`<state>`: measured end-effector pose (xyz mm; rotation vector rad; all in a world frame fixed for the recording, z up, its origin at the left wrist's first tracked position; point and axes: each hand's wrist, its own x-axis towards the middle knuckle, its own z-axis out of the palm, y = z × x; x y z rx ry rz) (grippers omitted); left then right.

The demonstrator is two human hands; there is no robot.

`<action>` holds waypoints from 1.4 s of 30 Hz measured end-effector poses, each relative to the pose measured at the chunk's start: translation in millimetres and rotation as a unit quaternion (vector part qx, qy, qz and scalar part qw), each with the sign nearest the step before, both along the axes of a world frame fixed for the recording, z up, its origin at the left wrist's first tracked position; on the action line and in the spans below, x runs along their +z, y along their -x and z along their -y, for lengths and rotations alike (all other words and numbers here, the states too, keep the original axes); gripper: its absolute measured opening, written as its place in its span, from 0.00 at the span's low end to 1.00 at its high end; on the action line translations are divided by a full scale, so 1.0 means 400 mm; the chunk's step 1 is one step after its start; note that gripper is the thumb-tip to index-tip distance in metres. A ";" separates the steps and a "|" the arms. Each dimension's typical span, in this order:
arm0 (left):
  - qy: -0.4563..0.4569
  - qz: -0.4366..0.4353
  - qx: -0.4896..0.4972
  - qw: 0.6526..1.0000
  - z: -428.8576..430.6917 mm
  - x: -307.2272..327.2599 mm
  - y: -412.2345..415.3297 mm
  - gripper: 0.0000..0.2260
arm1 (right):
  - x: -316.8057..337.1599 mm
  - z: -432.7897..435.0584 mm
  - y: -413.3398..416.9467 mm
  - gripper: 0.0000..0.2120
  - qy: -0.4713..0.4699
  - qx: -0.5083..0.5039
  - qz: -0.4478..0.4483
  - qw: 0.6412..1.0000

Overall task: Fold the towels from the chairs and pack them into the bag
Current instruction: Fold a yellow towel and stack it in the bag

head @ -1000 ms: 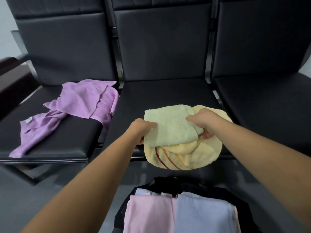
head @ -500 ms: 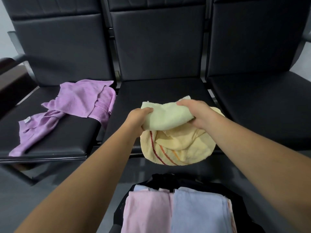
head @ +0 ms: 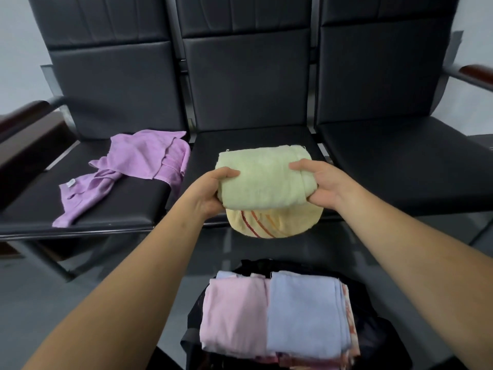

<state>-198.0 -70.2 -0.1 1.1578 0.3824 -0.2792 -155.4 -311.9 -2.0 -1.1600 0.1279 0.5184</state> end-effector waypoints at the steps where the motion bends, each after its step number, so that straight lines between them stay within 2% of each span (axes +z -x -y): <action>1: -0.006 -0.005 -0.012 1.000 0.001 -0.015 0.028 0.13 | -0.008 0.009 0.026 0.18 0.009 0.003 -0.010 1.000; 6: -0.014 -0.023 -0.049 0.998 0.013 -0.117 0.156 0.21 | -0.093 0.010 0.151 0.16 0.107 -0.021 -0.017 0.994; 13: -0.084 -0.104 -0.011 0.991 -0.037 -0.243 0.292 0.17 | -0.265 -0.033 0.290 0.16 0.113 0.013 -0.074 0.991; 17: -0.133 -0.112 -0.009 0.985 -0.068 -0.322 0.351 0.13 | -0.369 -0.078 0.344 0.17 0.170 0.026 -0.102 0.980; 21: -0.165 -0.143 -0.008 0.976 -0.095 -0.423 0.385 0.16 | -0.493 -0.121 0.363 0.16 0.234 0.045 -0.129 0.963; 26: -0.202 -0.147 -0.007 0.968 -0.122 -0.512 0.378 0.12 | -0.564 -0.147 0.347 0.13 0.284 0.036 -0.110 0.952; 29: -0.318 -0.138 -0.036 0.937 -0.121 -0.536 0.353 0.03 | -0.585 -0.146 0.328 0.06 0.390 0.040 -0.082 0.916; 31: -0.386 -0.142 -0.040 0.911 -0.119 -0.527 0.334 0.07 | -0.575 -0.139 0.307 0.02 0.483 0.051 -0.059 0.872; 33: -0.429 -0.116 -0.041 0.895 -0.120 -0.499 0.311 0.06 | -0.526 -0.134 0.279 0.01 0.524 0.062 -0.031 0.849; 36: -0.447 -0.069 -0.042 0.891 -0.111 -0.420 0.268 0.05 | -0.416 -0.127 0.212 0.04 0.518 0.083 0.001 0.851; 40: -0.438 0.038 -0.056 0.896 -0.072 -0.278 0.171 0.04 | -0.241 -0.110 0.122 0.08 0.488 0.142 0.033 0.861; 42: -0.431 0.085 -0.061 0.896 -0.048 -0.215 0.112 0.03 | -0.163 -0.091 0.081 0.08 0.493 0.126 0.055 0.859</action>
